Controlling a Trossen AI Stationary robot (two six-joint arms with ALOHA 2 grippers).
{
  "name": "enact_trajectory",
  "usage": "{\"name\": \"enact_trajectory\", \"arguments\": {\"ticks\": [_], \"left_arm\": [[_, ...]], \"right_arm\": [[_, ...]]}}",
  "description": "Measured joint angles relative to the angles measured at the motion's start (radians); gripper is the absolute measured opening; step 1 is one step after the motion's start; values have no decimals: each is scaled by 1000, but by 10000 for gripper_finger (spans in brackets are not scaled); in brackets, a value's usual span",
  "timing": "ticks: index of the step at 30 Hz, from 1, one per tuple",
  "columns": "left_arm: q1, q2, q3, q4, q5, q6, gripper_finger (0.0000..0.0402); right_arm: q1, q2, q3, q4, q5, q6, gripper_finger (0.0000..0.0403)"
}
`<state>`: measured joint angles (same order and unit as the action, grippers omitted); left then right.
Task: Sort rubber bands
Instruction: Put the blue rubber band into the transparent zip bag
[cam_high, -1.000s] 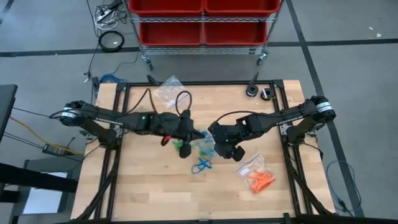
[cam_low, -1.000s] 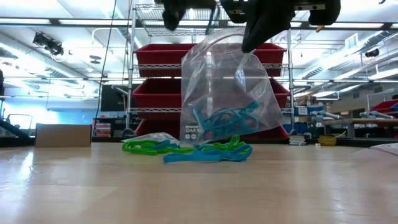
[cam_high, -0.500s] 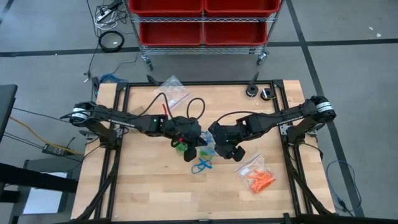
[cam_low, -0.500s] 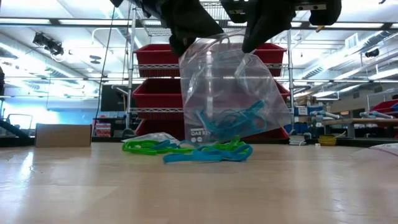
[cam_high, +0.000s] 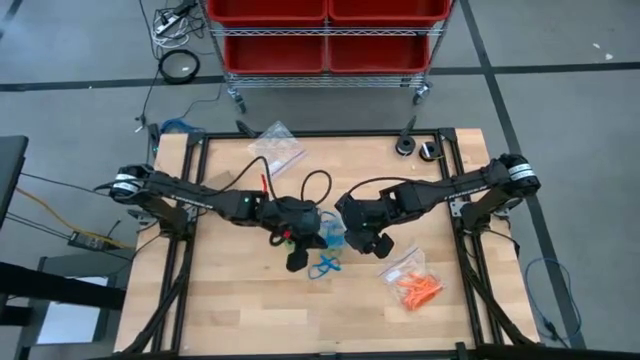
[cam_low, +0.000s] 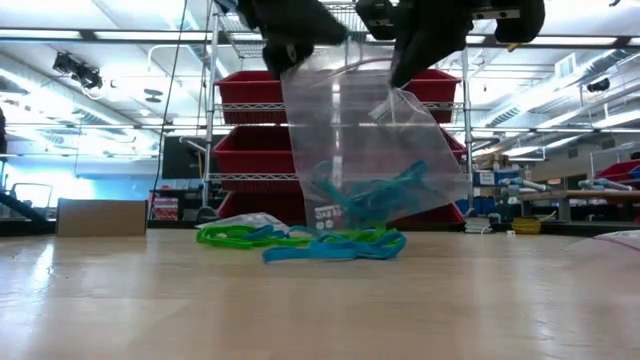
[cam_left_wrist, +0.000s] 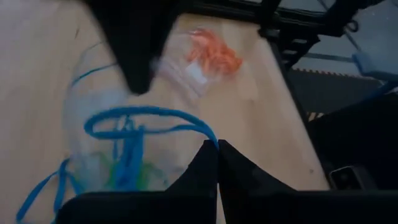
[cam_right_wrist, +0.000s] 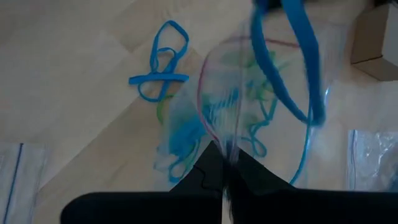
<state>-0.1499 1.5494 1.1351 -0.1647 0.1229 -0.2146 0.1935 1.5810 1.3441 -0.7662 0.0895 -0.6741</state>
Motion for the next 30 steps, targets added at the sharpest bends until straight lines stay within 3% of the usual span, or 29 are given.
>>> {"name": "enact_trajectory", "arguments": {"ticks": [8, 18, 30], "left_arm": [[-35, 0, 75, -80, -44, 30, 7], [1, 1, 75, -118, -111, 21, 9], [33, 1, 75, -97, -111, -4, 71]], "right_arm": [[0, 0, 0, 1, -3, 3, 0], [1, 0, 0, 2, -2, 2, 0], [2, 0, 0, 2, 0, 2, 0]]}}
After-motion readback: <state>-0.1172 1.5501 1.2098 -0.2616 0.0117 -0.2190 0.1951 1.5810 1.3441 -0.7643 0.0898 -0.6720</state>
